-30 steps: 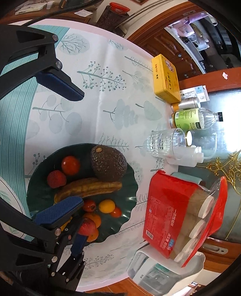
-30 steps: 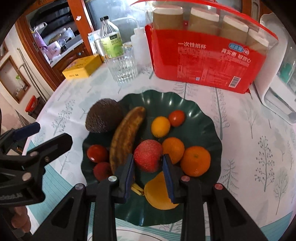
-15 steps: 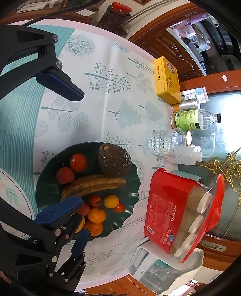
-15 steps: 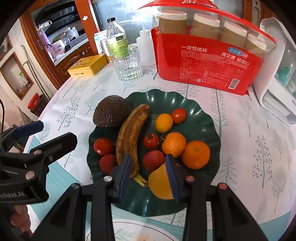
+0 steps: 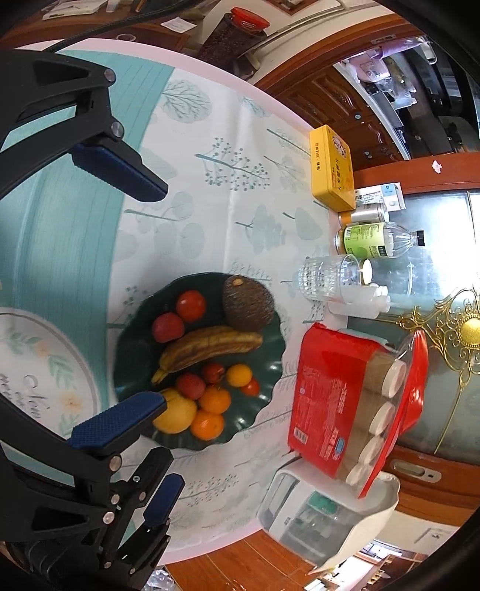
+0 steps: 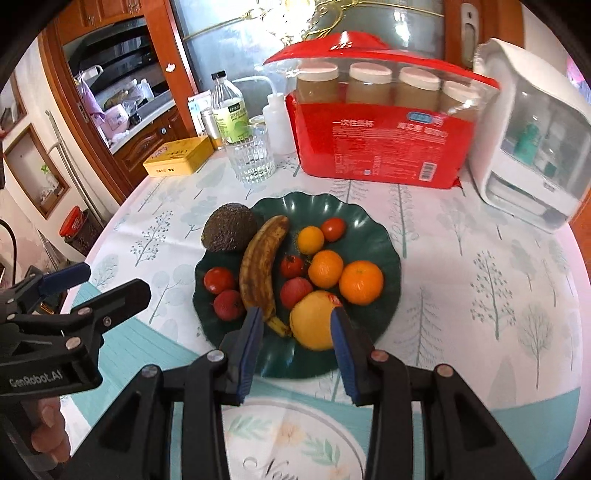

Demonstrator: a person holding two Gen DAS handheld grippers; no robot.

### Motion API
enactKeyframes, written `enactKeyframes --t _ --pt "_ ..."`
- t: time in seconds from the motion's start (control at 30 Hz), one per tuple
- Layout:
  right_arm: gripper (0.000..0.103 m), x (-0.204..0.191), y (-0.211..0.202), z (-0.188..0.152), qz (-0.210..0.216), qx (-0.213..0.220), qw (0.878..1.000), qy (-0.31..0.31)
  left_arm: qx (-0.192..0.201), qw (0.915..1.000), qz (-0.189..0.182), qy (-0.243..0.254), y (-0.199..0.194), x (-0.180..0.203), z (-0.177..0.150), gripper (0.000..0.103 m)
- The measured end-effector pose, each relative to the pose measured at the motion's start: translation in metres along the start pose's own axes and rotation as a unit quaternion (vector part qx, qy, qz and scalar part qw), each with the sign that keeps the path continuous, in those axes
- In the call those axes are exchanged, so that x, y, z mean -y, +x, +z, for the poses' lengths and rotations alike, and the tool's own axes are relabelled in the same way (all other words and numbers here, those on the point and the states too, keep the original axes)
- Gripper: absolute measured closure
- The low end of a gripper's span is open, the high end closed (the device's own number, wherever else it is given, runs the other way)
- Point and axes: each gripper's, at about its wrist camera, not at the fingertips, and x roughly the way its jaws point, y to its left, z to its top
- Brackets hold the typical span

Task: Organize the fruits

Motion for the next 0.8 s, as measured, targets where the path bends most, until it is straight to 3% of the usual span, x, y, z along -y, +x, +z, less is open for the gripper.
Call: enactKeyframes --t 0.43,0.8 --pt "0.065 0.006 -0.066 -0.087 0.006 0.003 0.999 0.036 -0.009 0.9999 -0.011 0.004 -0.047 0.016 -0.08 0.001" --pt "0.063 0.002 -0.139 -0.127 -0.002 0.013 0.998 0.055 0.008 0.9992 -0.03 0.025 -0.123 0.034 -0.128 0.001"
